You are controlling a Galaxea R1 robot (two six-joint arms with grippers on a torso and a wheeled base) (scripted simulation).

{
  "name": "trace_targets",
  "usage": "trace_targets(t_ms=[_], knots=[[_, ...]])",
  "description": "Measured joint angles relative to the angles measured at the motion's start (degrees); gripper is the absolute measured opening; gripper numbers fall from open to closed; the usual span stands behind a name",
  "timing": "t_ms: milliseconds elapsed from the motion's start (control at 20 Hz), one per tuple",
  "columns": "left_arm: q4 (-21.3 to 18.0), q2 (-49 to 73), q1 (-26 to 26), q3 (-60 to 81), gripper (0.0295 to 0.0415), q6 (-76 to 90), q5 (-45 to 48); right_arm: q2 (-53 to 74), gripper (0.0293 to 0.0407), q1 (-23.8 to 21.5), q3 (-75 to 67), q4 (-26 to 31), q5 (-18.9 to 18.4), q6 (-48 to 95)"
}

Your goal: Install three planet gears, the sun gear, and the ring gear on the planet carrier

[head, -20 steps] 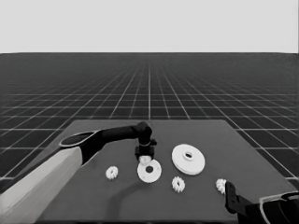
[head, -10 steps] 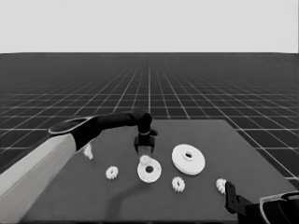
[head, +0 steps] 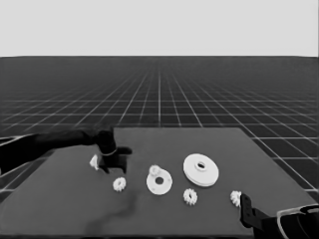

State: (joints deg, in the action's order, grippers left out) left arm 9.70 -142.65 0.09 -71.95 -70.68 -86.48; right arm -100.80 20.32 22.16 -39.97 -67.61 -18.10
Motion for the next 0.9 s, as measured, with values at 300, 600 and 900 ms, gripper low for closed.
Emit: trace_targets(t_ms=[300,600,900], knots=[[9.61,-1.96,10.73,-6.24,0.0385,3.23,4.81,0.0,0.0385,0.0,0.0,0.0,0.0,0.0],[10.66,-2.45,11.9,-7.56,0.0385,3.81,5.63,0.0,0.0385,0.0,0.0,0.0,0.0,0.0],[10.71,-2.46,11.92,-7.61,0.0312,3.83,5.66,0.0,0.0385,0.0,0.0,0.0,0.0,0.0]])
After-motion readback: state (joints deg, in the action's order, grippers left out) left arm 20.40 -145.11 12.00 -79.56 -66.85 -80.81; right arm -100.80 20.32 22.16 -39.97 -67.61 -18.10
